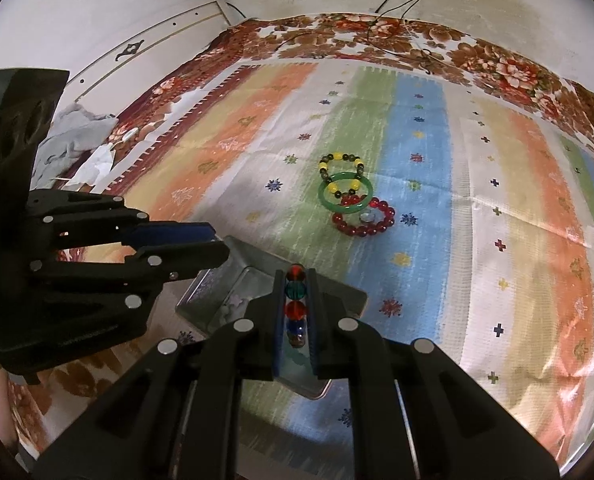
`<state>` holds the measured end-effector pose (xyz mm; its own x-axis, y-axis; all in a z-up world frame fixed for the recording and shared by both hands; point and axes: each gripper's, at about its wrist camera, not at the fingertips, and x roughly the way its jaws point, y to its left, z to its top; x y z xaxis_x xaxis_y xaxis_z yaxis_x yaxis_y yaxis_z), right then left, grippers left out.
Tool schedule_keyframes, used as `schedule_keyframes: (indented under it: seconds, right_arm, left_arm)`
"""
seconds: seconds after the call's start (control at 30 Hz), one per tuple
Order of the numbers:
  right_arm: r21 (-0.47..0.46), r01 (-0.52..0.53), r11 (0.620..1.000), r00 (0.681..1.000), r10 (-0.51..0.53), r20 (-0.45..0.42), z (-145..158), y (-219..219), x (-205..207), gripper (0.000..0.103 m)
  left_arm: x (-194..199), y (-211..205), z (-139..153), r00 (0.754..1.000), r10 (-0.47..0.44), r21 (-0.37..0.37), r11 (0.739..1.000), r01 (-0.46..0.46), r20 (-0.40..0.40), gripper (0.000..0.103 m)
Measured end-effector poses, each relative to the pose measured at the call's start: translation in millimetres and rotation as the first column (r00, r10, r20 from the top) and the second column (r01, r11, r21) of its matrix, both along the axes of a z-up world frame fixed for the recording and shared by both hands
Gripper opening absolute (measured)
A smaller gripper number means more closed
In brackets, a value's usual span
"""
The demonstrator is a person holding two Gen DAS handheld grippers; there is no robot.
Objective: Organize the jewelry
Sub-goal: 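Open the right tool over the tin while the left tool releases the gold charm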
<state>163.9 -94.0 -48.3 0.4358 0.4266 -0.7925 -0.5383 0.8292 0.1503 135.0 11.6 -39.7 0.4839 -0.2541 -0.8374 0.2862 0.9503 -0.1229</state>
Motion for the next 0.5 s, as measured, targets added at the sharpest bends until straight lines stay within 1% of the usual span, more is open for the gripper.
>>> schedule_keyframes:
  seconds: [0.23, 0.3, 0.37, 0.4, 0.5]
  right_arm:
    - [-0.007, 0.022, 1.000, 1.000, -0.022, -0.012, -2.6, -0.5, 2.2, 0.012]
    - [-0.001, 0.027, 1.000, 1.000, -0.027, -0.015, -2.4, -0.9, 3.2, 0.015]
    - [-0.002, 0.026, 1.000, 1.000, -0.026, -0.011, -1.7, -1.3, 3.5, 0.029]
    - [-0.003, 0.030, 1.000, 1.000, -0.030, -0.009, -1.8, -1.7, 3.9, 0.031]
    - [-0.002, 0.039, 0.999, 0.999, -0.039, -0.010, -1.8, -4.3, 6.9, 0.032]
  left_arm:
    - [0.1, -0.9, -1.7, 1.000, 0.000, 0.012, 1.000, 0.000, -0.001, 0.015]
    - [1.2, 0.2, -4.0, 1.000, 0.000, 0.009, 1.000, 0.001, -0.011, 0.015]
    - [1.9, 2.6, -4.6, 1.000, 0.005, 0.000, 1.000, -0.005, -0.016, 0.015]
    - [2.4, 2.7, -4.4, 1.000, 0.005, -0.005, 1.000, -0.006, -0.019, 0.015]
    - [4.3, 6.5, -4.4, 1.000, 0.015, -0.019, 1.000, -0.016, -0.024, 0.015]
